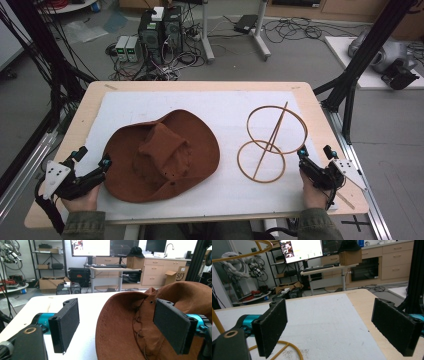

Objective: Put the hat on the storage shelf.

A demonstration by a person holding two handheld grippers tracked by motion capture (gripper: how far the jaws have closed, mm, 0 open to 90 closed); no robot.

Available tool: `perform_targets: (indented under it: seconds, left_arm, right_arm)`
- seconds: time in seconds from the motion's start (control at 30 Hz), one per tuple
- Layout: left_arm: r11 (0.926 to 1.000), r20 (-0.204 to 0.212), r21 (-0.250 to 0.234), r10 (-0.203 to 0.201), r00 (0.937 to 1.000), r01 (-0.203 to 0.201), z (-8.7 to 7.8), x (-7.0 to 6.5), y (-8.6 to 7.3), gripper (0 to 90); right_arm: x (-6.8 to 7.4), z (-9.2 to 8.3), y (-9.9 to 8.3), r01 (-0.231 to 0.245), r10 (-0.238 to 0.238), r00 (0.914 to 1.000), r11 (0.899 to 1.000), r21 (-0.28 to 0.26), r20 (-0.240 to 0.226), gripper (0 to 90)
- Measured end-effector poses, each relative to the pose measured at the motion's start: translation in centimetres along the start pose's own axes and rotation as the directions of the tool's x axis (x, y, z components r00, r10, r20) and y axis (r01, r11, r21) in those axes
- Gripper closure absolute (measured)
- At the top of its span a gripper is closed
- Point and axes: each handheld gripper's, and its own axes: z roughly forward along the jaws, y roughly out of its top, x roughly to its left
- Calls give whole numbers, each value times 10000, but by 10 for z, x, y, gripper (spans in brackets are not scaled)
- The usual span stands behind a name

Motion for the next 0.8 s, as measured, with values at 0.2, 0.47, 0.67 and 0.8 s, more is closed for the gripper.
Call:
perform_targets:
  seconds: [0.2, 0.47, 0.67, 0.8]
  left_arm:
    - [10000, 137, -8, 38, 9999, -38, 1, -1, 1, 214]
    - [9998, 211, -171, -122, 9997, 125, 1, -4, 7, 211]
    - [9996, 277, -237, 139, 9995, -133, 1, -7, 16, 211]
    - [9990, 666, -25, 448, 9968, -447, 3, -10, 24, 212]
  right_arm:
    - [0, 1, 0, -40, 40, 10000, 10000, 29, -23, 124]
    - [1, 2, -1, -74, 75, 9999, 9999, 89, -87, 124]
    - [1, 2, -1, -120, 122, 9998, 9998, 147, -124, 124]
    - [0, 3, -3, -302, 308, 9993, 9992, 256, -207, 124]
